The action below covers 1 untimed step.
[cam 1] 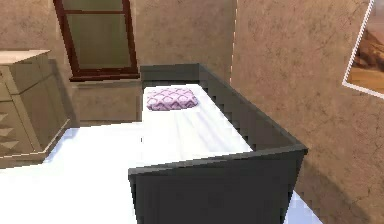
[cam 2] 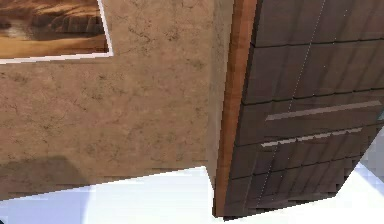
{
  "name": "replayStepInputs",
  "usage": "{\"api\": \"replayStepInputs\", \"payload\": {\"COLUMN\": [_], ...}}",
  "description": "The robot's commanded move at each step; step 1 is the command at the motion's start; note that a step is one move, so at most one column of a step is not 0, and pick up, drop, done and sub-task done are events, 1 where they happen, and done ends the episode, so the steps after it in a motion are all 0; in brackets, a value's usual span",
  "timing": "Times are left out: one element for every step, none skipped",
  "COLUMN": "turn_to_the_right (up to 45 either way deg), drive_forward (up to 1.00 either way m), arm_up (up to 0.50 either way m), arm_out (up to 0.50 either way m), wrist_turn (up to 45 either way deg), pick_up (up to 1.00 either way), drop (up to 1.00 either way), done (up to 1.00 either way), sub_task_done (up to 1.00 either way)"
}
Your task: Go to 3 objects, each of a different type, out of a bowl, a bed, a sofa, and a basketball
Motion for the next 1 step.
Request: {"api": "replayStepInputs", "payload": {"turn_to_the_right": [0.0], "drive_forward": [0.00], "arm_up": [0.00], "arm_out": [0.00], "wrist_turn": [0.0], "pick_up": [0.00], "drop": [0.00], "done": [1.00], "sub_task_done": [0.00]}}
